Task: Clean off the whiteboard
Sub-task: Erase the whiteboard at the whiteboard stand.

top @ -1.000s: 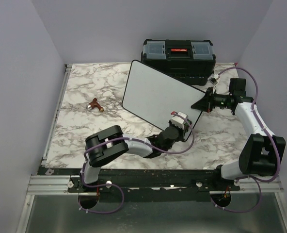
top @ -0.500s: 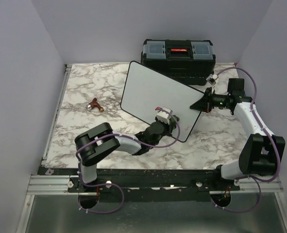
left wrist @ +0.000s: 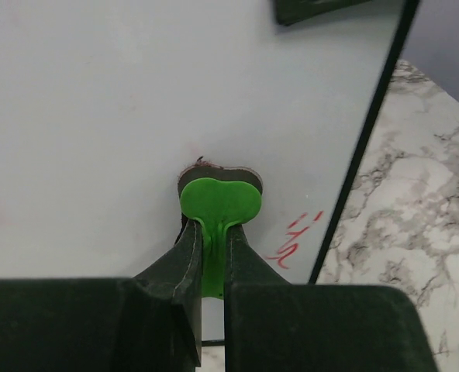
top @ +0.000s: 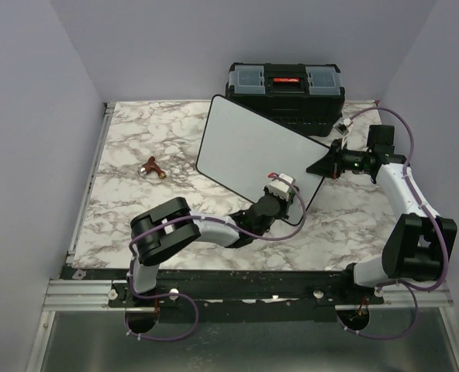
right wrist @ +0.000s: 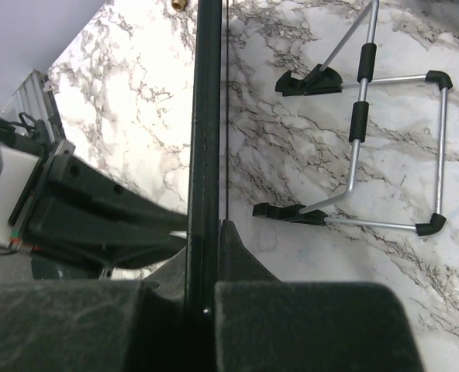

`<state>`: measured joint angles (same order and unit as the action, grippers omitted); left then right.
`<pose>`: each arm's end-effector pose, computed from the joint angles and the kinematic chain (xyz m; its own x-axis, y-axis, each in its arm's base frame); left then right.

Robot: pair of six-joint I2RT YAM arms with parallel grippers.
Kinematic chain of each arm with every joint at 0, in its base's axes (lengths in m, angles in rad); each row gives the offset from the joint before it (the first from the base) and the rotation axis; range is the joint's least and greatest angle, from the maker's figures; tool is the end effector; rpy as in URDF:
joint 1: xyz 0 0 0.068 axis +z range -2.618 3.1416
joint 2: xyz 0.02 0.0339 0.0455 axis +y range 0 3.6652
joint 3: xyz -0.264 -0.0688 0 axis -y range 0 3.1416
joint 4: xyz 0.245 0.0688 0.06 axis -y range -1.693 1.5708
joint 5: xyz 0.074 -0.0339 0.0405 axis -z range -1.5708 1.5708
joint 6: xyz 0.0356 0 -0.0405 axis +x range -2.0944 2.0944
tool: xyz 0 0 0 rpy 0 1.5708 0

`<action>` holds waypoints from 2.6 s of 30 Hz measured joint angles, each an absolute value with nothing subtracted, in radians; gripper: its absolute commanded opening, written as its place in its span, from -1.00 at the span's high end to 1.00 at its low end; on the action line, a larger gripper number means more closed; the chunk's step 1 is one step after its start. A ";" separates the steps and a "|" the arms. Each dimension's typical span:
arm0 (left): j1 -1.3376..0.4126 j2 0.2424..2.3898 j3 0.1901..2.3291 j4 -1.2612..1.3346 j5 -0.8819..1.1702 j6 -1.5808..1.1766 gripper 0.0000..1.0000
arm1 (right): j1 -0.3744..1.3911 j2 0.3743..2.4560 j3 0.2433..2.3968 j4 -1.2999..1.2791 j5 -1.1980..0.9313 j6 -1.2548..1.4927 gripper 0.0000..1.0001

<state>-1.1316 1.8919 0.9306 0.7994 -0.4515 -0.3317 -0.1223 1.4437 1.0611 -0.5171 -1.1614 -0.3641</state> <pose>0.1830 -0.3531 0.1804 -0.2704 -0.1136 -0.9560 0.5746 0.7778 -0.2549 0.2929 -0.0031 0.2705 -0.5420 -0.0762 -0.8369 -0.7605 0.4682 0.4499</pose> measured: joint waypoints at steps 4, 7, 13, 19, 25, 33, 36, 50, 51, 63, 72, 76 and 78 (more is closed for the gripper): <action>-1.161 1.913 0.988 0.789 -0.436 -0.302 1.00 | -0.122 1.443 1.061 -0.517 -1.164 -0.367 0.99; -1.163 1.912 0.995 0.779 -0.425 -0.292 1.00 | -0.118 1.443 1.061 -0.517 -1.164 -0.367 0.99; -1.123 1.871 1.037 0.649 -0.364 -0.306 1.00 | -0.119 1.443 1.061 -0.517 -1.164 -0.367 0.99; -1.073 1.837 1.055 0.634 -0.324 -0.307 1.00 | -0.117 1.443 1.061 -0.517 -1.164 -0.367 0.99; -1.098 1.854 1.055 0.659 -0.319 -0.295 1.00 | -0.117 1.444 1.061 -0.517 -1.163 -0.364 0.99; -1.173 1.885 1.007 0.673 -0.275 -0.300 1.00 | -0.101 1.445 1.055 -0.538 -1.177 -0.371 0.99; -1.180 1.885 0.981 0.678 -0.248 -0.299 1.00 | -0.097 1.446 1.053 -0.545 -1.182 -0.375 0.99; -1.132 1.870 1.082 0.481 -0.154 -0.277 1.00 | -0.098 1.446 1.053 -0.526 -1.180 -0.366 0.99; -1.131 1.870 1.094 0.464 -0.154 -0.271 1.00 | -0.099 1.446 1.053 -0.519 -1.180 -0.359 0.99; -1.153 1.864 1.030 0.543 -0.266 -0.218 1.00 | -0.101 1.448 0.989 -0.348 -1.183 -0.175 0.99; -1.188 1.855 0.948 0.617 -0.405 -0.207 1.00 | -0.101 1.448 0.928 -0.220 -1.180 -0.033 0.99; -1.203 1.855 0.944 0.617 -0.440 -0.206 1.00 | -0.099 1.448 0.921 -0.213 -1.180 -0.023 0.99; -1.207 1.855 0.933 0.619 -0.457 -0.206 1.00 | -0.099 1.448 0.919 -0.210 -1.181 -0.020 0.99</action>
<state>-1.2068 1.8545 0.9325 0.6189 -0.4568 -0.2058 -0.0990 1.4475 0.9188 -0.2104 -1.1809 -0.0204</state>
